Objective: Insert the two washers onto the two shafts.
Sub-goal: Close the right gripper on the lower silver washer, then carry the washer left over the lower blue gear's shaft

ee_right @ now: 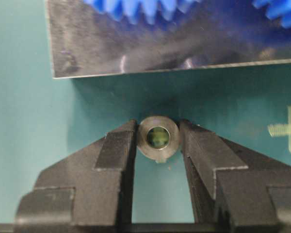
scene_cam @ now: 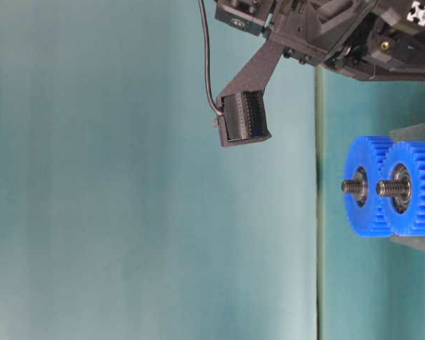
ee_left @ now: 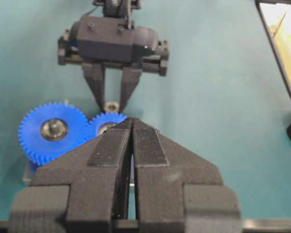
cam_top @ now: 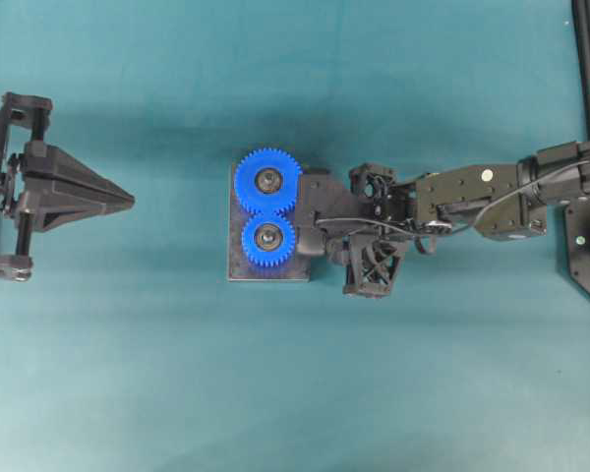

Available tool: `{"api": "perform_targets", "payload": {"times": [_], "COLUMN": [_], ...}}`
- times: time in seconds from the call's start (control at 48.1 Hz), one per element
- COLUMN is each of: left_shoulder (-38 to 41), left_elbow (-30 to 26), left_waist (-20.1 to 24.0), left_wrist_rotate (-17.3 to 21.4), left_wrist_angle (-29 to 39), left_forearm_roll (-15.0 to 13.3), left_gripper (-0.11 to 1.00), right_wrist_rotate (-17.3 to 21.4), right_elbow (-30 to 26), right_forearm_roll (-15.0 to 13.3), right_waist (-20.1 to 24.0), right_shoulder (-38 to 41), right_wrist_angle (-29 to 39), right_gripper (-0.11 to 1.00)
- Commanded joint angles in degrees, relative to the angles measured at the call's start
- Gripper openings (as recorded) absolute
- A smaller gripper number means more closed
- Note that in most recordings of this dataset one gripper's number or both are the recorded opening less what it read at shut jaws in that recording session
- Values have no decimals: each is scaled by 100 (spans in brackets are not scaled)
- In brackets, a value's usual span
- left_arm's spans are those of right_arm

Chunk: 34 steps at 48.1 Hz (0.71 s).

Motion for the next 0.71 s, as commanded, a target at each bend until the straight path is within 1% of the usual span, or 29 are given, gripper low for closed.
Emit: {"api": "perform_targets", "payload": {"times": [0.0,0.187,0.291,0.478,0.686], "left_shoulder": [-9,-9,-9,0,-9], "left_elbow": [-132,-132,-132,-132,-167], "left_waist": [-9,-9,-9,-9,-9], "left_wrist_rotate": [0,0,0,0,0], "left_wrist_angle": [-53,-53,-53,-53,-53], "left_forearm_roll": [18,18,18,18,18], "left_gripper": [0,0,0,0,0], "right_wrist_rotate": [88,97,97,79,53], "right_elbow": [-44,-70,-176,-563,-1081], "right_forearm_roll": [-26,-26,-26,-44,-114], "right_waist": [-79,-88,-88,-70,-44], "right_shoulder": [-132,-483,-721,-949,-782], "right_wrist_angle": [53,62,79,158,334], "right_gripper": [30,30,30,30,30]}}
